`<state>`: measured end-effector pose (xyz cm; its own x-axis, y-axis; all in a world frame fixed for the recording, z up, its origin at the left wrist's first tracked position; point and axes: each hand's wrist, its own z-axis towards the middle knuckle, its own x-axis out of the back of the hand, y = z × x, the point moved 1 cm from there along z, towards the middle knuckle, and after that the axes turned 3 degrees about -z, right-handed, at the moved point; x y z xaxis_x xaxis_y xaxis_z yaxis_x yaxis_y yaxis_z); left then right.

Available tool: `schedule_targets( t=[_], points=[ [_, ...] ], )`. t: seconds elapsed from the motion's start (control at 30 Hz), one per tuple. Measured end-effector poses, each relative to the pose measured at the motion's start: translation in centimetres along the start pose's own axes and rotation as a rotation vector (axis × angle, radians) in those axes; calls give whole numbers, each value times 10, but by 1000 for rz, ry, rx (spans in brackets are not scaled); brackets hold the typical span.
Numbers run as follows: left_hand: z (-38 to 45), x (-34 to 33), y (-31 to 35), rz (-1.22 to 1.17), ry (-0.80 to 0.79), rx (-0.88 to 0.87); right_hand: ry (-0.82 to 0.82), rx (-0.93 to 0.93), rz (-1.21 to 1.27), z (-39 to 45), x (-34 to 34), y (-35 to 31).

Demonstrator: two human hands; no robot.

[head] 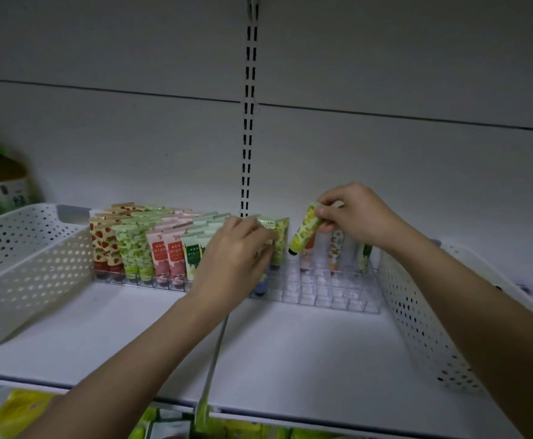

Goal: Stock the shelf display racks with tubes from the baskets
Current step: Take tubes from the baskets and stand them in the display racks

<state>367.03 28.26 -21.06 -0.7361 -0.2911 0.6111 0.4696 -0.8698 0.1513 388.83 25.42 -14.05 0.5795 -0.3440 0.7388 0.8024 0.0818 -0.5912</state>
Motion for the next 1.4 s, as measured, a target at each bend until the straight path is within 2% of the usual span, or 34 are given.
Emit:
schedule_targets(
  t=[0.07,0.13,0.2,0.27,0.53,0.67,1.17,1.4],
  points=[
    [-15,-5,10,-106,-121,-99,32,36,-80,9,-1,-1],
    [-34,-15,20,-229,-374,-160,67,68,-131,16,-2,-3],
    [-52,-28,28,-272,-601,-179,92,85,-187,23,-5,-3],
    [-65,-39,31,-263,-714,-149,100,106,-246,29,-9,-4],
    [-80,-50,30,-215,-800,-64,45,169,-462,47,-27,-8],
    [-80,-48,30,-227,-789,-42,-1,178,-533,56,-27,-12],
    [-81,-51,28,-244,-771,-19,-48,190,-586,68,-27,-14],
    [-80,-52,28,-250,-763,-17,-98,144,-615,56,-51,6]
  ],
)
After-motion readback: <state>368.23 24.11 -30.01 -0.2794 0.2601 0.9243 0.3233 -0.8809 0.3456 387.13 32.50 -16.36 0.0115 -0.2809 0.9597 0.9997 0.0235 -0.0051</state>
